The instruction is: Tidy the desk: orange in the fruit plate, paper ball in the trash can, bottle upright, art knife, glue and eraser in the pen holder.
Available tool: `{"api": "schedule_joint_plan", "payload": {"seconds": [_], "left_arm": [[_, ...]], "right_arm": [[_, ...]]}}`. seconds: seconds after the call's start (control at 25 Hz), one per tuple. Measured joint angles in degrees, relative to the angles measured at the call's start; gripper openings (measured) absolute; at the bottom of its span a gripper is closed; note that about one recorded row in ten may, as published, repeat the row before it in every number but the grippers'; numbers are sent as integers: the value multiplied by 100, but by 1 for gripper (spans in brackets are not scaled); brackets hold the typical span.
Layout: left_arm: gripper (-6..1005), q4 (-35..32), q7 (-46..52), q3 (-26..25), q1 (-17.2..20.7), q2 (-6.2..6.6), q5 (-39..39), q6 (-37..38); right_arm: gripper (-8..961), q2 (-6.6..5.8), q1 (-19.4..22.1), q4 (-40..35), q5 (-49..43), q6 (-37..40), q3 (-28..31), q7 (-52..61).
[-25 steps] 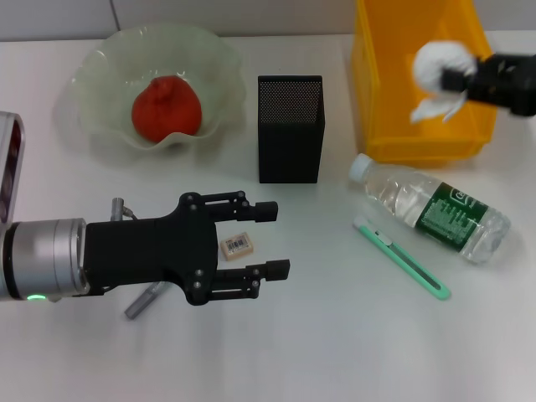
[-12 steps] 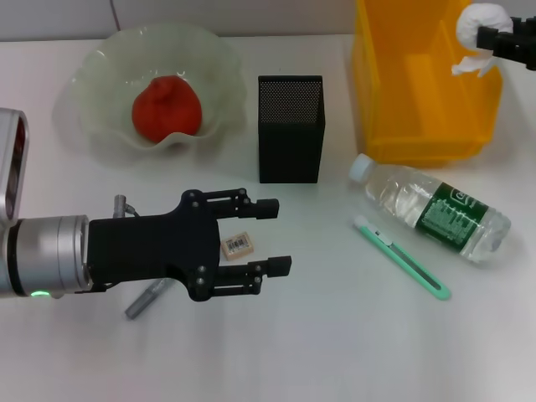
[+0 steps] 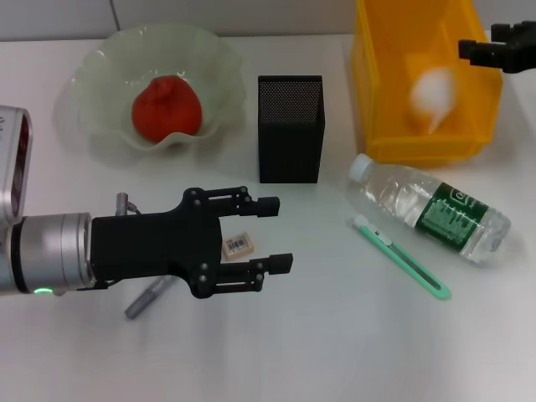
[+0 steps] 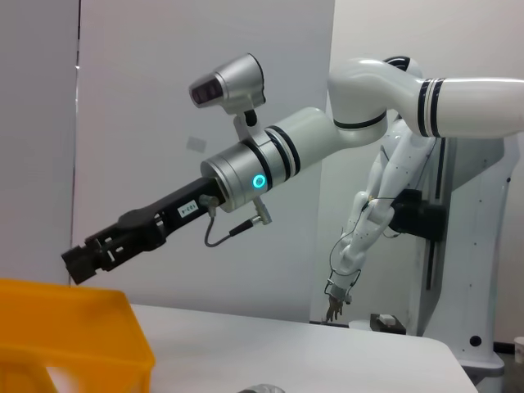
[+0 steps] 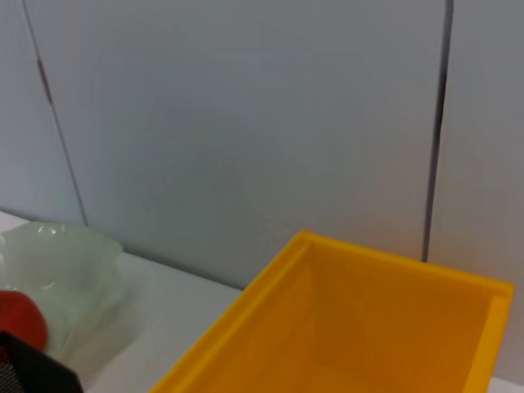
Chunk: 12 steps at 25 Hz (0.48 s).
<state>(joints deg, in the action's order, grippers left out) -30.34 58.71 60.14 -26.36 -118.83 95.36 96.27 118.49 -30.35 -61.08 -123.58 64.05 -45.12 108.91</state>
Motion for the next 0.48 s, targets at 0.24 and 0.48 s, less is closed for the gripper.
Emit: {"api": "schedule_joint_plan", "payload": {"seconds": [0.24,0.48], "left_arm": [[646,6,0,2,-18,0,0,-45],[644,71,0,-29,-63,0,0,-89]], "right_arm": [[671,50,-27,-103,19,-74,-49,-62],[709,72,177,-558,154,345,-46,38]]}}
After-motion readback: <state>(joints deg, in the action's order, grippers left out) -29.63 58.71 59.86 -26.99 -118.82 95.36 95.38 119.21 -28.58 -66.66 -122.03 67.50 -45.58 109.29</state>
